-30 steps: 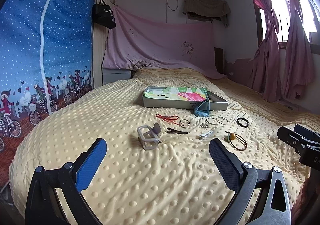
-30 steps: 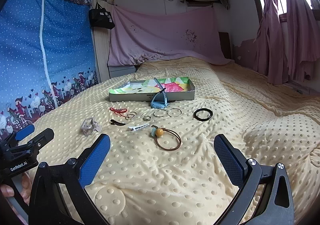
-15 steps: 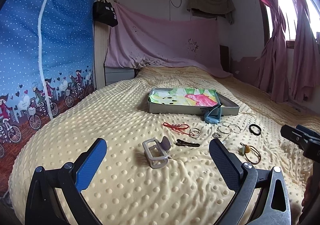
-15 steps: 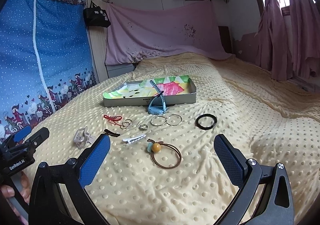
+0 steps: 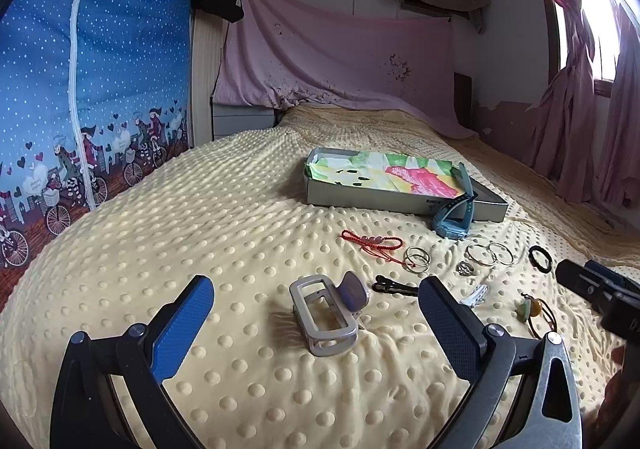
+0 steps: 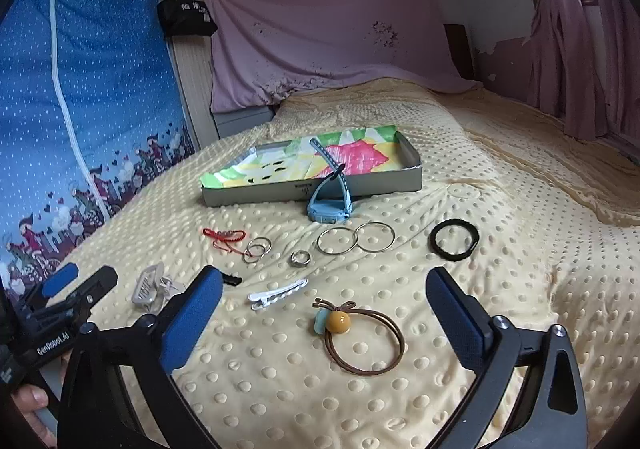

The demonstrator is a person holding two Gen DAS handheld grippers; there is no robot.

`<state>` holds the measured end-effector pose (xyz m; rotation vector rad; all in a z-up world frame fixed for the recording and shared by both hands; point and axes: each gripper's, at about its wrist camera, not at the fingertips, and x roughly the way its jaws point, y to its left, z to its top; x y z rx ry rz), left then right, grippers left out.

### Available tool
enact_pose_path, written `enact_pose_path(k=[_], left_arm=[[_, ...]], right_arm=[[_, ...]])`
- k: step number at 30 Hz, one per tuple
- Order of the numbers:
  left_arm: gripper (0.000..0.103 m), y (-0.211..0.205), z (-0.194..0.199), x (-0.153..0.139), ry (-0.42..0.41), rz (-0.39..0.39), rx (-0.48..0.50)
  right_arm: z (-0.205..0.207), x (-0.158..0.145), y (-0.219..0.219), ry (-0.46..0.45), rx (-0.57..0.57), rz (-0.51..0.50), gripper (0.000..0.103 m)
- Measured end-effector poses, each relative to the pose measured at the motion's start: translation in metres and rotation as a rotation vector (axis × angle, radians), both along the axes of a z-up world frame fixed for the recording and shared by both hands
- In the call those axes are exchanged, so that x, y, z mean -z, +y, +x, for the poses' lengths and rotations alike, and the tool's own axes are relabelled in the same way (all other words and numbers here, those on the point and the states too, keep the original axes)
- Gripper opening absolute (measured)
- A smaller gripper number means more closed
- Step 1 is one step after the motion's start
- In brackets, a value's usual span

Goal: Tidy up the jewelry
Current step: 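Grasp the orange-bead hair tie with the right tool while the left grasps the grey holder, then move the hair tie into the tray with right tool while left drops the holder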

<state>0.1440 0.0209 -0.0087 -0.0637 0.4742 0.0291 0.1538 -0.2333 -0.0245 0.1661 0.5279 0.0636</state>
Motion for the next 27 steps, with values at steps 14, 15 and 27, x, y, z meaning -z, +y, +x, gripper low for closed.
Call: enact_pose_path(k=[14, 15, 27], left_arm=[[0.07, -0.003, 0.035, 0.032, 0.144, -0.043, 0.044], [0.069, -0.004, 0.037, 0.034, 0.154, -0.042, 0.047], [0.047, -0.009, 0.044, 0.043, 0.19, -0.045, 0.061]], right_arm=[[0.007, 0.031, 0.013, 0.101, -0.017, -0.008, 0.047], [0.009, 0.033, 0.012, 0.112, -0.014, -0.001, 0.045], [0.033, 0.054, 0.013, 0.207, -0.013, 0.056, 0.022]])
